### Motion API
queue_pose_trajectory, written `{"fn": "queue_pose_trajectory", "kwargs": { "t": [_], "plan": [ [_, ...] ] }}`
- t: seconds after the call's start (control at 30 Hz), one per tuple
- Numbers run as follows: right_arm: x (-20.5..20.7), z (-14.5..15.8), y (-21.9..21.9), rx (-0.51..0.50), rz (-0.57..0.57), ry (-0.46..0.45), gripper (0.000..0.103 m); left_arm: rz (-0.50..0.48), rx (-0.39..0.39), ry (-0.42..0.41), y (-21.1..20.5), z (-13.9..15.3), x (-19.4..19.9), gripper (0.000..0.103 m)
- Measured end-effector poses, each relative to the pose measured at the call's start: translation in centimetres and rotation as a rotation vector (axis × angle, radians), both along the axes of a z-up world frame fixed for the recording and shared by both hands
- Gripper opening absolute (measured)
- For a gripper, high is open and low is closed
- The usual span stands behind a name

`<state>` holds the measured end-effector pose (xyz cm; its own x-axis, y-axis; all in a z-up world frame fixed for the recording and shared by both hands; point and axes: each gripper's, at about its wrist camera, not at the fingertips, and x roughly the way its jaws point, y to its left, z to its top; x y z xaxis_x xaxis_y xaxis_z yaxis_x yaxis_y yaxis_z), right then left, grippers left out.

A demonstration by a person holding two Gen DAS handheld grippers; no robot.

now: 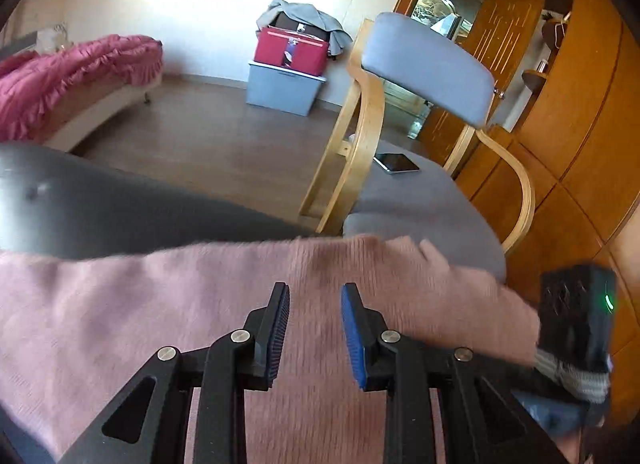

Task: Fold clothes

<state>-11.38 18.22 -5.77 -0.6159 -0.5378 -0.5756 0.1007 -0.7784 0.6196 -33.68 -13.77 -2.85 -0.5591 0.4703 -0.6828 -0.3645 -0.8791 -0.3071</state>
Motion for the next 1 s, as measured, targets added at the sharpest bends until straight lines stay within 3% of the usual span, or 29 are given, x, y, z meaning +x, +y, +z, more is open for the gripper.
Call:
{"fn": "queue_pose_trajectory", "kwargs": {
  "t": [0.1, 0.17, 0.3, 0.43, 0.6, 0.67, 0.73, 0.8, 0.87, 1.0],
  "plan": [
    [-6.6, 0.0, -3.5, -0.004, -0.001, -0.003, 0.013, -0.004, 0.034, -0.069, 0.7, -2.8, -2.0, 0.011],
    [-7.8, 0.2, -4.5, -0.004, -0.001, -0.004, 0.013, 0.014, 0.163, -0.115, -0.8, -3.3, -2.8, 0.010],
    [-10.2, 0.2, -6.1, -0.009, 0.001, -0.005, 0.013, 0.050, 0.260, -0.179, -3.4, -4.2, -3.9, 0.002],
    [-10.3, 0.5, -6.2, -0.015, 0.004, -0.006, 0.013, 0.128, 0.183, -0.107, -5.7, -3.3, -3.9, 0.002],
    [-10.4, 0.3, -6.2, -0.020, 0.007, -0.006, 0.013, 0.246, 0.240, -0.134, -9.8, -3.7, -5.5, 0.002],
    [-10.5, 0.3, -6.3, -0.021, 0.006, -0.006, 0.013, 0.381, 0.129, -0.090, -11.2, -3.4, -5.9, 0.002],
    [-10.5, 0.4, -6.5, -0.022, 0.005, -0.006, 0.013, 0.501, 0.125, -0.084, -12.8, -3.4, -6.0, 0.005],
    [-10.6, 0.4, -6.6, -0.022, 0.005, -0.006, 0.013, 0.560, 0.166, -0.084, -14.2, -3.5, -5.6, 0.009],
    [-10.7, 0.3, -6.7, -0.023, 0.006, -0.006, 0.013, 0.546, 0.218, -0.064, -14.2, -3.0, -4.9, 0.010],
    [-11.3, 0.1, -6.7, -0.033, 0.012, -0.005, 0.013, 0.293, 0.279, -0.034, -10.3, -0.7, -3.2, 0.013]
  ]
}}
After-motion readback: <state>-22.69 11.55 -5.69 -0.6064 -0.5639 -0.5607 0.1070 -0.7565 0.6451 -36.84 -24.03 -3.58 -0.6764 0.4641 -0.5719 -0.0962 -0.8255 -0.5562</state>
